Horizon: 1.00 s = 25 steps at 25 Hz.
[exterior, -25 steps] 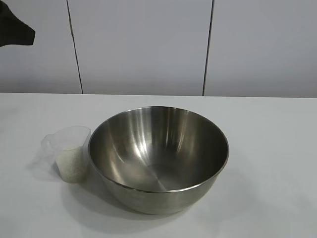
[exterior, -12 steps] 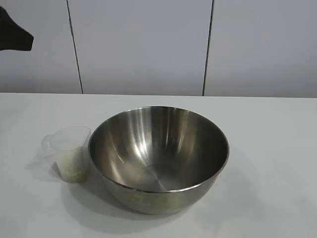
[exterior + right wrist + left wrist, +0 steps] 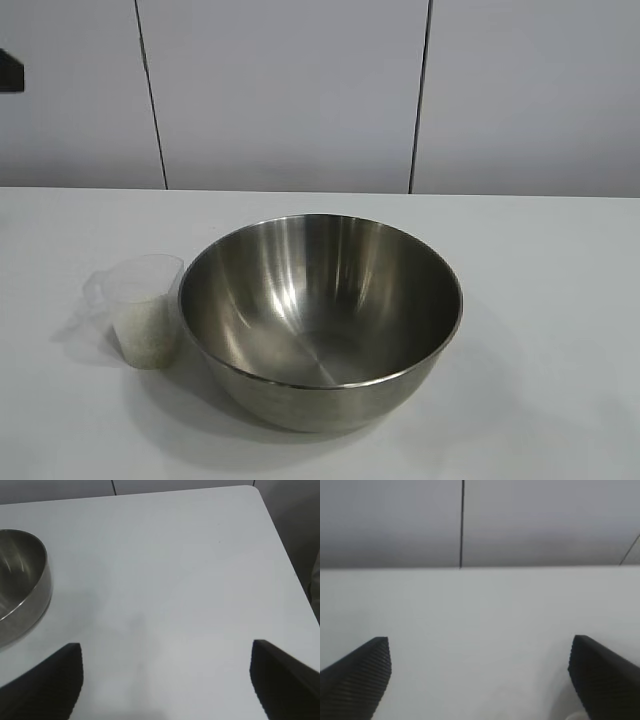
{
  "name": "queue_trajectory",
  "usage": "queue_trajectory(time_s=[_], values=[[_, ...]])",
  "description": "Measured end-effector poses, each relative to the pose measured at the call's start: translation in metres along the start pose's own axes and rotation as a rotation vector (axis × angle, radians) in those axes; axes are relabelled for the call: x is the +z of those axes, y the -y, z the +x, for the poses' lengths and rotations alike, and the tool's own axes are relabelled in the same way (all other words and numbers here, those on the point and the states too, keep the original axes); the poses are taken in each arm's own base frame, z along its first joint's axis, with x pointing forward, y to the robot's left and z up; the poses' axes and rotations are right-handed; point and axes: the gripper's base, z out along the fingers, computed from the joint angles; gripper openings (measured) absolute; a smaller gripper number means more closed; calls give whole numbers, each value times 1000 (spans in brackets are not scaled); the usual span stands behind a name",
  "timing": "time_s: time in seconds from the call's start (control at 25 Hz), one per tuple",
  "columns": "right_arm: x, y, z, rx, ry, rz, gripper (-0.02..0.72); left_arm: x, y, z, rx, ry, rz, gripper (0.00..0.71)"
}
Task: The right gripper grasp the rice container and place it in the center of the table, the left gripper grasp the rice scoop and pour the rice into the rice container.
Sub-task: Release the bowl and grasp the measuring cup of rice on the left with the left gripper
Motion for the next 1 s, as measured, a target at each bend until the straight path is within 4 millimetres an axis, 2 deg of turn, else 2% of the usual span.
queue_trajectory(time_s=[0.2,0.36,0.48,0.64,1.0], values=[[0,0,0,0,-1,0,622,-10,-18,37,-39,91,33,687],[0,0,0,0,-1,0,622,-8,-27,56,48,123,6,661],[0,0,0,0,-1,0,622,-2,-34,73,105,71,-38,654],[0,0,0,0,0,0,622,5,-40,97,82,-24,-62,654],[0,0,0,0,0,0,622,11,-37,145,111,-219,36,654]])
